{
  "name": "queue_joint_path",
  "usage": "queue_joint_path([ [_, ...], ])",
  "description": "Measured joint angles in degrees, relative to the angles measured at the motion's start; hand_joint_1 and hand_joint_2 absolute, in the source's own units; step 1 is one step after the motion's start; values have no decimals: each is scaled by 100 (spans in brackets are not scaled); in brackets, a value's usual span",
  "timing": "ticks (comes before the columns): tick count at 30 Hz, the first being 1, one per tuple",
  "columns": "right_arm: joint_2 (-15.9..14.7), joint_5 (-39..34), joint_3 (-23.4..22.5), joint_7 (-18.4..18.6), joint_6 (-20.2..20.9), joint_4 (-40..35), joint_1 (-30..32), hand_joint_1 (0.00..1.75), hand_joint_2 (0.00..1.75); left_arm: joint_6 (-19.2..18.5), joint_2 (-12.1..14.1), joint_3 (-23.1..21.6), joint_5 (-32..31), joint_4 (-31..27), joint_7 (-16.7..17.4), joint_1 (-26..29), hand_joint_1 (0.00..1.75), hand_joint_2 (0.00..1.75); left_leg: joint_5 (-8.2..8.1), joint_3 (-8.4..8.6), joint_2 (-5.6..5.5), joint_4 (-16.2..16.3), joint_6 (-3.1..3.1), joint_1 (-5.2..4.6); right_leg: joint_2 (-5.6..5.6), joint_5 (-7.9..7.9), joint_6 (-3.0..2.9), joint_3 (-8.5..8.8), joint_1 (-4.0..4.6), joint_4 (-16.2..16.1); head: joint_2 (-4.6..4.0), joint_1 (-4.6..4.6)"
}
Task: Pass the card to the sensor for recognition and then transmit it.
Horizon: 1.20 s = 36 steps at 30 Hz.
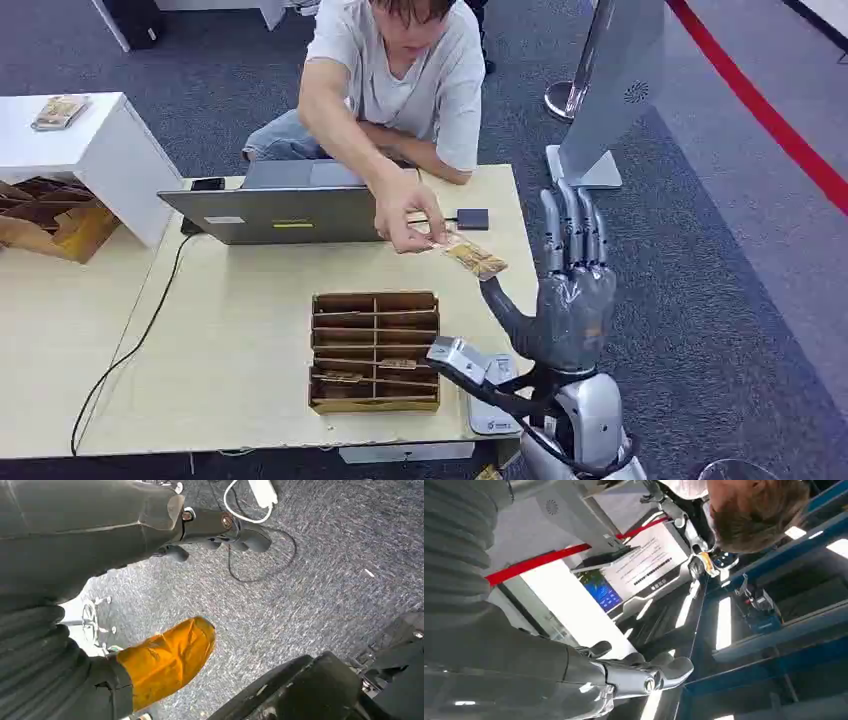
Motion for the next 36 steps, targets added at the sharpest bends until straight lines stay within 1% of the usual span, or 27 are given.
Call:
queue_joint_path([
  [2,-26,61,-2,44,-57,39,3,0,175,11,0,0,0,0,2,2,0,175,0,0,0,0,0,0,0,0,0,0,0,0,0,0],
  [10,-70,103,0,46,-61,133,8,0,175,20,0,0,-2,0,17,4,0,175,0,0,0,0,0,0,0,0,0,-1,0,0,0,0],
  [11,-70,103,0,46,-63,140,10,3,175,20,-2,0,-4,0,37,4,0,175,0,0,0,0,0,0,0,0,0,-1,0,0,0,0],
  [12,-70,103,2,46,-65,146,12,42,175,20,0,0,-9,0,37,4,0,175,0,0,0,0,0,0,0,0,0,-1,0,0,0,0],
  [13,-72,103,7,46,-70,153,15,115,175,20,-2,0,-13,0,50,3,0,175,0,0,0,0,0,0,0,0,0,-1,0,0,0,2],
  [14,-72,103,11,46,-74,155,17,138,175,17,-2,0,-17,0,59,3,0,175,0,0,0,0,0,0,0,0,0,-1,0,0,0,0],
  [15,-72,103,15,46,-87,159,19,143,175,17,-2,0,-20,0,81,3,0,175,0,0,0,0,0,0,0,0,0,-1,0,0,0,2],
  [22,-72,102,48,46,-111,168,21,145,175,17,-2,0,-52,0,122,3,0,175,0,0,0,0,0,0,0,0,0,-1,0,0,0,0],
  [23,-74,103,50,46,-111,170,21,161,175,17,-2,0,-52,0,122,3,0,175,0,0,0,0,0,0,0,0,0,-1,0,0,0,0],
  [25,-74,100,50,46,-111,170,21,171,175,17,-4,0,-55,0,125,3,0,175,0,0,0,0,0,0,0,0,0,-1,0,0,0,0],
  [26,-74,92,50,46,-111,170,21,173,175,17,-4,0,-55,0,125,3,0,175,0,0,0,0,0,0,0,0,0,-1,0,0,0,0],
  [36,-74,-46,68,35,-133,170,20,175,175,17,-20,0,-109,0,160,2,0,175,0,0,0,0,0,0,0,0,0,-1,0,0,0,0],
])
